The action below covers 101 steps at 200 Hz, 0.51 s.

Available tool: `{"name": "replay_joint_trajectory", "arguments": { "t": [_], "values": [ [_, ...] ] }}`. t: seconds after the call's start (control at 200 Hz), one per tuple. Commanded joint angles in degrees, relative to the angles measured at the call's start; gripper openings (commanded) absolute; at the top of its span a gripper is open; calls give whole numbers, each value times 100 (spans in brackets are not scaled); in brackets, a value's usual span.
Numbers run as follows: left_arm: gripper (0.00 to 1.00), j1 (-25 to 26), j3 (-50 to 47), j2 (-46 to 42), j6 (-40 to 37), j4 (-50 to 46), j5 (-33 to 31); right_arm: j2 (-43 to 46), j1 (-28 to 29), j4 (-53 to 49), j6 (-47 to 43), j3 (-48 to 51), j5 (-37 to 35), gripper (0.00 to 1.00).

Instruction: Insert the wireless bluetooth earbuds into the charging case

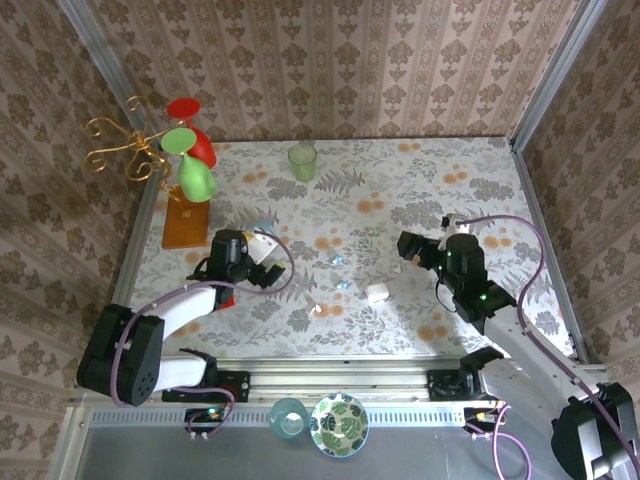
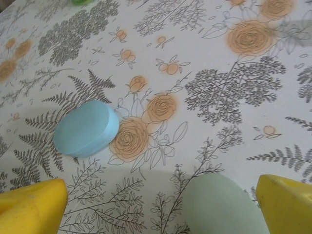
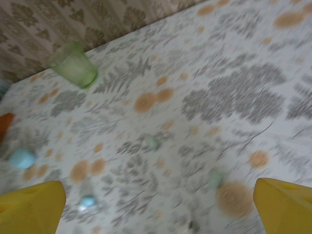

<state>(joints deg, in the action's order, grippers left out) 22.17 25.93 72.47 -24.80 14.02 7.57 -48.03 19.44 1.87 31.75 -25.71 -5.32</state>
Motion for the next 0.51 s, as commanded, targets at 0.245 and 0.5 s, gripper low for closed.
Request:
{"name": "replay_joint_trajectory", "arguments": {
  "t": [0.245,0.5],
  "values": [
    [100,745,405,-300,-200,-448,-187,-56,1144,-649,2093,659,497,97],
    [100,827,565,-483,9,-480,-95,-809,1424,-32,2678,766,593,71]
  ]
}}
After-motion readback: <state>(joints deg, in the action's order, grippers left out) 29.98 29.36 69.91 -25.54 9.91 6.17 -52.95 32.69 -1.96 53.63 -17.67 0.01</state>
